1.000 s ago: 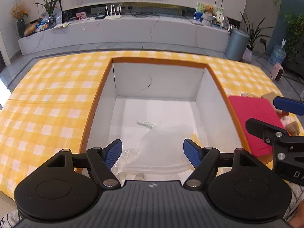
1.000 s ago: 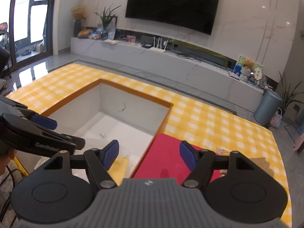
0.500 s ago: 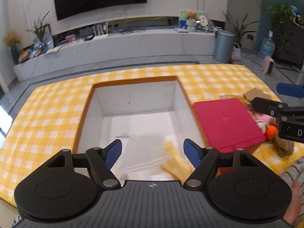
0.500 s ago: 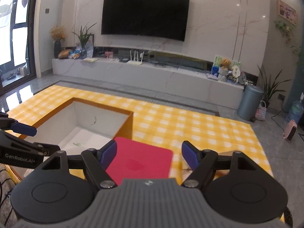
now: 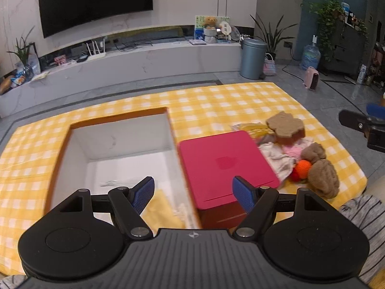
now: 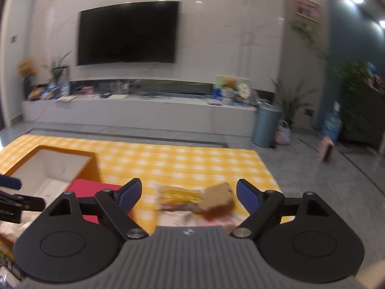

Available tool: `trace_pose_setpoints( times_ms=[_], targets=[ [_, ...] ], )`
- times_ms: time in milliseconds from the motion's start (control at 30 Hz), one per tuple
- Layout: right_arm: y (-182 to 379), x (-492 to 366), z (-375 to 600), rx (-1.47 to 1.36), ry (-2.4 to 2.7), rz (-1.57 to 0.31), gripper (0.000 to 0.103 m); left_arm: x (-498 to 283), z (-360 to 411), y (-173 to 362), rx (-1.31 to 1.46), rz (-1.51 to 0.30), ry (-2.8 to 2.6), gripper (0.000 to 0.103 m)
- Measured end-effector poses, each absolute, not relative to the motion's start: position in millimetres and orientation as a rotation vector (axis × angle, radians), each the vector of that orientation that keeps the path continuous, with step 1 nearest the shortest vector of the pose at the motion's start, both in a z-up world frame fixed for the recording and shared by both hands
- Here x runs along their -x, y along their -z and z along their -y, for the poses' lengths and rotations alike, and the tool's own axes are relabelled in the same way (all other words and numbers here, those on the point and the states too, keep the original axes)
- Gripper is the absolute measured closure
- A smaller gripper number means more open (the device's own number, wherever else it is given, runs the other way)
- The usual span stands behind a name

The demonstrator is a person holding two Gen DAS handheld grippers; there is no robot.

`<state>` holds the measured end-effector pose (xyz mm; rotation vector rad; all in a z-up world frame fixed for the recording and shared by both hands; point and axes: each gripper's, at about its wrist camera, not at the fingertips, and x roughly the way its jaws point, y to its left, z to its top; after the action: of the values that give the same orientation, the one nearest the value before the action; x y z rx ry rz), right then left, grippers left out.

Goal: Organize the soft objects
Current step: 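Move both tools back toward the soft items on the mat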

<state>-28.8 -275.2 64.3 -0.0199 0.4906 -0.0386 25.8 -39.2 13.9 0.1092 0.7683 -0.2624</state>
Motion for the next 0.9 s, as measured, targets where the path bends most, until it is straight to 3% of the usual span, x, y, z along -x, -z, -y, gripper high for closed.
trace_pose_setpoints(
  times_ms=[333,567,900],
  targets=[
    [-9.9,18.9,359.0,-0.182,0.215,-0.637,0.018,-49.9,117.2,3.2,-0.186,-0.860,0.363,0.016],
    [39.0,-10.7,360.8,-0.217,0.167,-0.833,0.012,-73.0,165.7,23.6,-0.223,-0.959,0.365,0.016],
    [81.2,-44.8,383.9,-0.448,0.180,-0.982,0.010,-83.1,185.5,7.6,-0.245,-0.921,0.343,0.016]
  ],
)
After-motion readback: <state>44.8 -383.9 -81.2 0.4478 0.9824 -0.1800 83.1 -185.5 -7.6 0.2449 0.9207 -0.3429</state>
